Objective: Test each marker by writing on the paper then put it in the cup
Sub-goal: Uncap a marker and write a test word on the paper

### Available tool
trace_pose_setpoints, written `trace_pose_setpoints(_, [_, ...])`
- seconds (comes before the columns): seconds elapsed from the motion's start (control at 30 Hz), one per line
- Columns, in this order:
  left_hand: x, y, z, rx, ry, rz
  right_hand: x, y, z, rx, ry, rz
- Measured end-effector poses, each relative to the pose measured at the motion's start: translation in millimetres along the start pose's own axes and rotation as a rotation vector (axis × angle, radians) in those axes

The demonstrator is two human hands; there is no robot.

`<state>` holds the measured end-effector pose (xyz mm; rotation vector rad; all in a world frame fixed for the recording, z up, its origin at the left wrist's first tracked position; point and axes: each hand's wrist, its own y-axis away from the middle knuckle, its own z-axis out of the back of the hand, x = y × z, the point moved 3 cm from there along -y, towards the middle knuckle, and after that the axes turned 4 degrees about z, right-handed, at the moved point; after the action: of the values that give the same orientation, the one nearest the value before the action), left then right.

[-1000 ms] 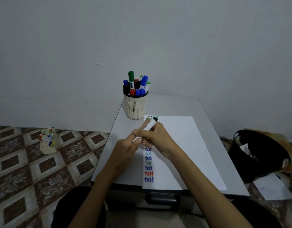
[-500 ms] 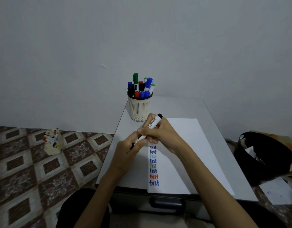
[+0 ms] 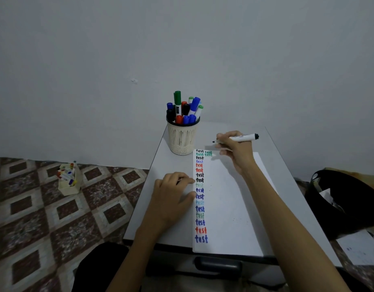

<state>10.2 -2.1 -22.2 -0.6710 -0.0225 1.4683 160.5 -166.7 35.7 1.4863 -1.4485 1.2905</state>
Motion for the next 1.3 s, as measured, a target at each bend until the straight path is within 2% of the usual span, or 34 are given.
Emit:
trace_pose_setpoints(0.1, [0.8, -0.2, -0.8, 0.024, 0.019, 0.016, -12.2, -7.8, -9.2, -0.007, 0.227, 0.033])
trace_pose_setpoints(0.2, [1.8, -0.6, -1.6, 0.046, 0.025, 0.026, -21.4, -15.6, -20.6, -0.033, 0.328, 0.038])
trace_pose_setpoints(0.43, [3.9, 1.1, -2.0, 0.02, 0.055, 0.009, -42.5, -22.9, -21.3, 0.007, 0.37, 0.06])
trace_pose_setpoints(0.8, [5.4, 1.6, -5.1, 0.002, 0.049, 0.008, -44.1, -24.2, -21.3, 0.045, 0.436, 0.085])
trace_pose_setpoints(0.97, [4.1, 1.5, -4.2, -0.005, 0.055, 0.006, -45.8, -26.3, -22.1, 0.042, 0.523, 0.157])
trace_pose_setpoints(1.07, [4.8, 2.0, -4.3, -0.008, 0.058, 0.004, -48.5, -28.7, -18.3, 0.033, 0.48, 0.145])
trace_pose_setpoints(1.3, [4.0, 1.7, -3.9, 0.002, 0.058, 0.008, -47.3, -26.7, -22.1, 0.068, 0.541, 0.152])
